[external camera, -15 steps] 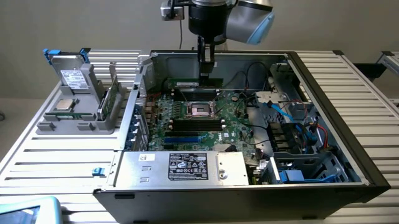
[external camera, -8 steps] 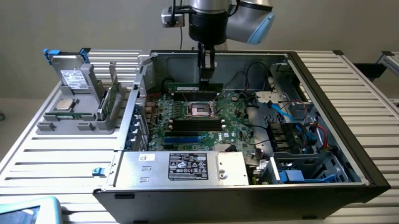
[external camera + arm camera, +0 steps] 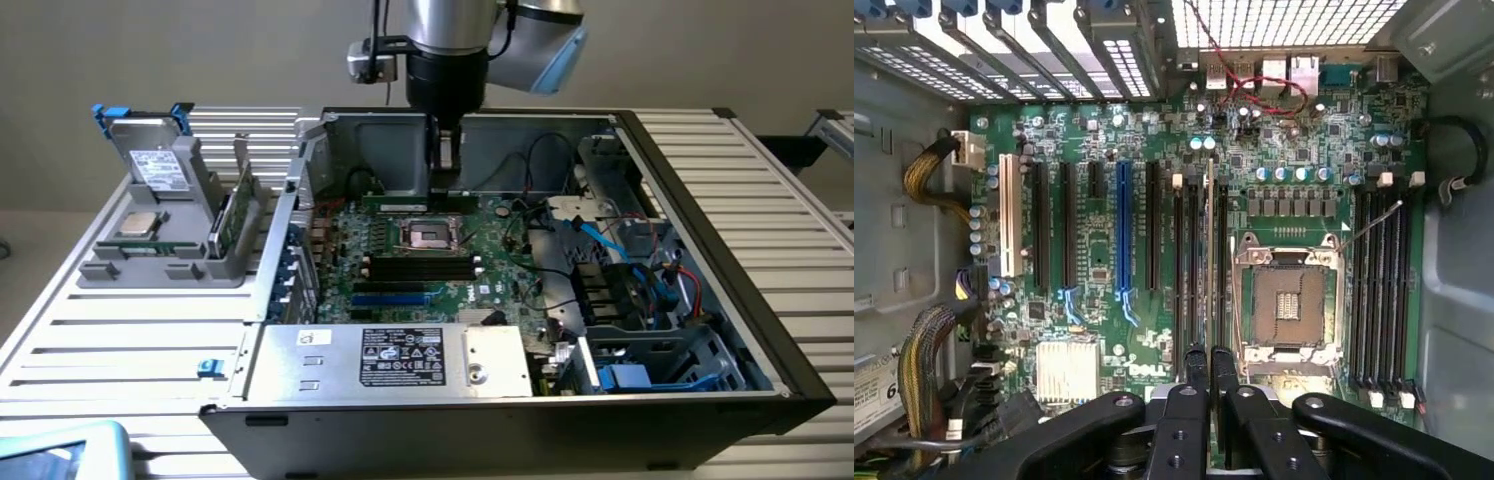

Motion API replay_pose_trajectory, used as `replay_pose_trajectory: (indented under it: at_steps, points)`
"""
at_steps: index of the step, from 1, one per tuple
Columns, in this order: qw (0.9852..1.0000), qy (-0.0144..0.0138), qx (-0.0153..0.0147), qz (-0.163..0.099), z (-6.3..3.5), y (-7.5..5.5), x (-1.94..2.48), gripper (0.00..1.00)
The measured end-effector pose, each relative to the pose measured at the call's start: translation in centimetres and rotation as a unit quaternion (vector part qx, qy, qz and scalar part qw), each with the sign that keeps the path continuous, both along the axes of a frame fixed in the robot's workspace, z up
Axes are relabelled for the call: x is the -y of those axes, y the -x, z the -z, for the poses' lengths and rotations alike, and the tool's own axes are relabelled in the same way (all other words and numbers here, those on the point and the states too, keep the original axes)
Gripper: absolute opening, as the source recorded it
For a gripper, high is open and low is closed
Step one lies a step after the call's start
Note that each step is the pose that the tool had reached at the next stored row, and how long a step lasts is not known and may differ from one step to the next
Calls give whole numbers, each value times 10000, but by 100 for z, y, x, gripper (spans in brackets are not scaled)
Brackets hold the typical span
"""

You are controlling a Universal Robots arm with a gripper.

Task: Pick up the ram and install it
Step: 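Insert the ram into the slot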

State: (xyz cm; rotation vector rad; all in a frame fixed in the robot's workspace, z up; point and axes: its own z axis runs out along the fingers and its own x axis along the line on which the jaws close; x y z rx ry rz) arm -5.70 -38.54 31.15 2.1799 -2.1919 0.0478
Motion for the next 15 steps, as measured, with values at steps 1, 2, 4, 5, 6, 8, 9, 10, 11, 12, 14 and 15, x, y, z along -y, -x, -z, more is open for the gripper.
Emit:
replay_pose_trajectory:
  at_steps: [1, 2, 4, 5, 6, 8, 9, 10, 11, 12, 14, 15]
  points:
    - [10000, 0, 2, 0, 18, -3, 6, 13]
    - [10000, -1, 4, 0, 36, -7, 10, 13]
    - [10000, -1, 6, 0, 73, -18, 15, 13]
    - [10000, 0, 6, 0, 91, -26, 16, 13]
    - [10000, -1, 6, 0, 109, -35, 16, 13]
    - [10000, -1, 6, 0, 146, -52, 16, 13]
    - [10000, -1, 6, 0, 164, -55, 16, 13]
    - [10000, 0, 6, 1, 182, -55, 17, 13]
    - [10000, -1, 6, 1, 200, -55, 19, 13]
    - [10000, -1, 6, 0, 218, -55, 21, 13]
    - [10000, -1, 6, 0, 255, -56, 28, 13]
    - [10000, -1, 6, 0, 274, -55, 30, 13]
